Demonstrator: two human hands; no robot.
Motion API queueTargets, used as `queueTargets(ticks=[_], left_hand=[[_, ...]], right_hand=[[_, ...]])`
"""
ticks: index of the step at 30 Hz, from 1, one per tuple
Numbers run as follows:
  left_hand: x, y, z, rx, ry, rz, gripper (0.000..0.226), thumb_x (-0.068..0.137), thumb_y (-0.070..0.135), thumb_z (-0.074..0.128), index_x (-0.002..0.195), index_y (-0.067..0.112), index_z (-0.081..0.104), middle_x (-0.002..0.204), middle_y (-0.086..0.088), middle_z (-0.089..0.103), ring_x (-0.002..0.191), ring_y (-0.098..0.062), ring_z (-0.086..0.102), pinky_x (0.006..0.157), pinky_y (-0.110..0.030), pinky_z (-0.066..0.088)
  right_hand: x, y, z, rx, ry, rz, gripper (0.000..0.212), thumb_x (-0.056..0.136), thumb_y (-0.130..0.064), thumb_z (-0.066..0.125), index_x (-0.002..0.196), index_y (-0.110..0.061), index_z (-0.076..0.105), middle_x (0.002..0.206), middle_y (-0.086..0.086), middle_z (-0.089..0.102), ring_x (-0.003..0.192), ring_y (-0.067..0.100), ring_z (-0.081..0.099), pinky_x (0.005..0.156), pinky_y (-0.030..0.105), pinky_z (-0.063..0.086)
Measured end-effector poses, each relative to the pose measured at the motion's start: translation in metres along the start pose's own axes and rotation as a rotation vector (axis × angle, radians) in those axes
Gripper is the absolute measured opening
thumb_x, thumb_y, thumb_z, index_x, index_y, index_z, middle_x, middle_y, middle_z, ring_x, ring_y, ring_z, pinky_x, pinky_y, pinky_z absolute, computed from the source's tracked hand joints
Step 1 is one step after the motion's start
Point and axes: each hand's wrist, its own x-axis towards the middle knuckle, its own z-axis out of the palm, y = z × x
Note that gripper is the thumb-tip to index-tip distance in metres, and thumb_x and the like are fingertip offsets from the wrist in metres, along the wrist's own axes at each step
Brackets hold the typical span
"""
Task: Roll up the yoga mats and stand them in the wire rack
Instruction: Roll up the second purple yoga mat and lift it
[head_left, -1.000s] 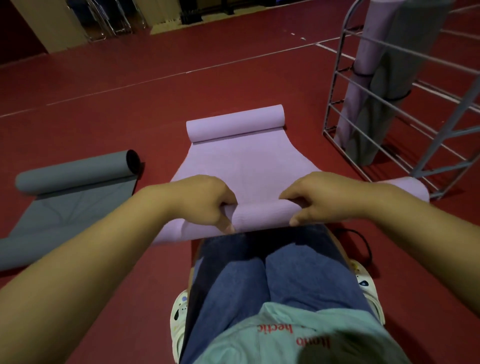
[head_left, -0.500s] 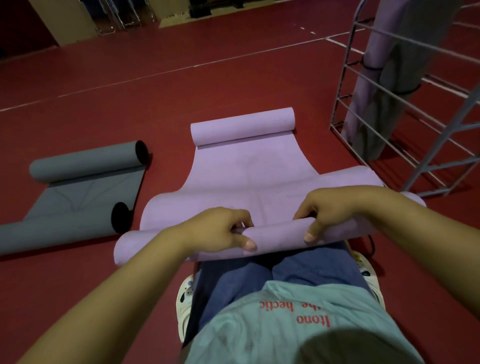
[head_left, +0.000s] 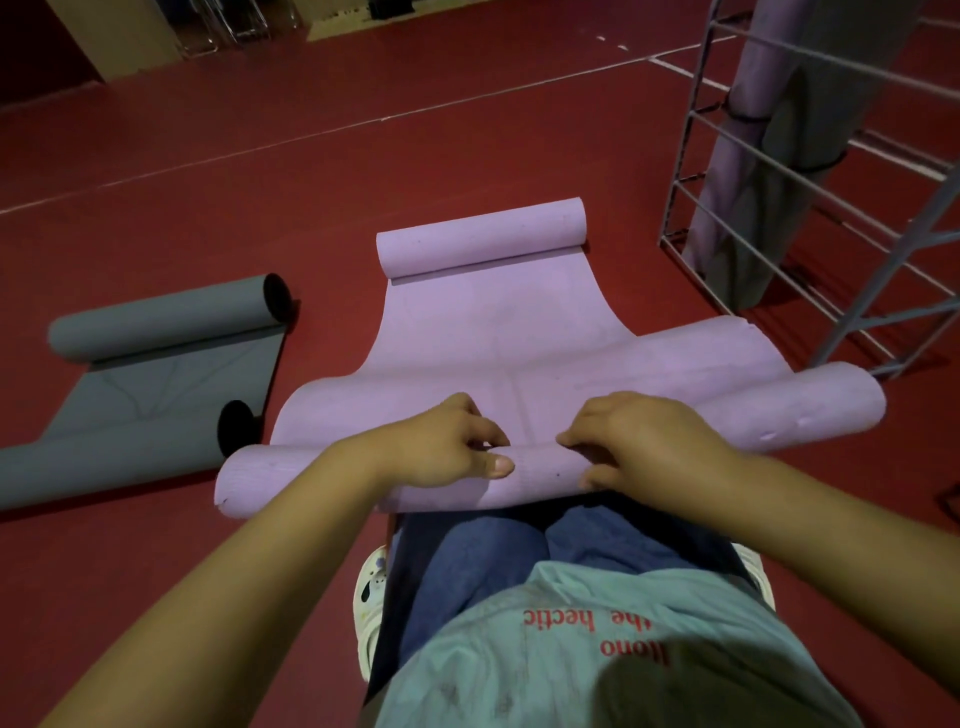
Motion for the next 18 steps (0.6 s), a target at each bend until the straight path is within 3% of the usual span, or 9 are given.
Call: queueTargets(ticks=[3, 7, 8, 10, 11, 13, 16, 18], left_hand=[[0.004, -0.002, 0.002, 0.149, 0.022, -0.021, 0.043, 0.088, 0.057, 0.051, 0.125, 0.037, 0.059, 0.113, 0.002, 0.044, 0.121, -0.02, 0.036, 0.109, -0.036, 0.027], [0.0, 0.01, 0.01, 0.32, 0.18, 0.033, 0.038, 0.095, 0.043, 0.048, 0.128, 0.028, 0.059, 0.111, -0.001, 0.046, 0.117, -0.022, 0.043, 0.097, -0.031, 0.031], [-0.003, 0.011, 0.014, 0.358, 0.289, 0.099, 0.035, 0.094, 0.039, 0.05, 0.121, 0.022, 0.065, 0.107, -0.005, 0.052, 0.108, -0.026, 0.05, 0.091, -0.032, 0.04], [-0.007, 0.01, 0.022, 0.511, 0.504, 0.239, 0.025, 0.086, 0.034, 0.059, 0.091, 0.014, 0.074, 0.081, -0.007, 0.06, 0.075, -0.029, 0.062, 0.06, -0.031, 0.05], [-0.011, 0.01, 0.027, 0.603, 0.534, 0.271, 0.017, 0.078, 0.03, 0.067, 0.075, 0.014, 0.071, 0.068, -0.005, 0.058, 0.059, -0.028, 0.061, 0.046, -0.026, 0.044], [-0.015, 0.012, 0.033, 0.705, 0.576, 0.275, 0.02, 0.07, 0.033, 0.071, 0.064, 0.016, 0.063, 0.057, -0.001, 0.055, 0.044, -0.023, 0.055, 0.039, -0.02, 0.032], [-0.018, 0.019, 0.034, 0.723, 0.52, 0.226, 0.043, 0.071, 0.057, 0.062, 0.071, 0.014, 0.064, 0.063, -0.002, 0.06, 0.052, -0.022, 0.059, 0.044, -0.022, 0.03], [-0.016, 0.024, 0.03, 0.709, 0.47, 0.159, 0.05, 0.079, 0.058, 0.062, 0.097, 0.012, 0.065, 0.089, -0.006, 0.063, 0.081, -0.026, 0.063, 0.059, -0.027, 0.029]], right_hand=[[0.01, 0.005, -0.003, 0.066, -0.051, 0.051, 0.052, 0.083, -0.045, 0.065, 0.132, -0.034, 0.053, 0.13, -0.011, 0.055, 0.12, 0.013, 0.05, 0.093, 0.025, 0.039], [0.024, 0.008, -0.013, 0.081, -0.137, 0.067, 0.049, 0.079, -0.041, 0.07, 0.127, -0.032, 0.06, 0.125, -0.009, 0.061, 0.114, 0.015, 0.055, 0.091, 0.026, 0.043], [0.027, 0.008, -0.015, 0.1, -0.152, 0.072, 0.048, 0.079, -0.04, 0.071, 0.125, -0.031, 0.061, 0.123, -0.008, 0.063, 0.112, 0.014, 0.056, 0.091, 0.026, 0.044], [0.032, 0.011, -0.018, 0.161, -0.177, 0.085, 0.044, 0.078, -0.036, 0.074, 0.12, -0.029, 0.065, 0.118, -0.008, 0.066, 0.107, 0.012, 0.059, 0.088, 0.024, 0.045], [0.035, 0.013, -0.02, 0.196, -0.194, 0.091, 0.042, 0.077, -0.034, 0.075, 0.118, -0.027, 0.067, 0.115, -0.008, 0.068, 0.103, 0.011, 0.061, 0.087, 0.023, 0.045], [0.04, 0.017, -0.021, 0.264, -0.233, 0.1, 0.04, 0.076, -0.031, 0.077, 0.115, -0.026, 0.069, 0.111, -0.007, 0.07, 0.098, 0.01, 0.062, 0.087, 0.022, 0.046], [0.048, 0.022, -0.021, 0.335, -0.267, 0.104, 0.037, 0.075, -0.03, 0.079, 0.11, -0.025, 0.071, 0.106, -0.007, 0.071, 0.095, 0.011, 0.064, 0.091, 0.027, 0.049], [0.052, 0.025, -0.021, 0.354, -0.275, 0.098, 0.035, 0.075, -0.029, 0.079, 0.109, -0.025, 0.072, 0.105, -0.008, 0.072, 0.095, 0.01, 0.064, 0.091, 0.027, 0.049]])
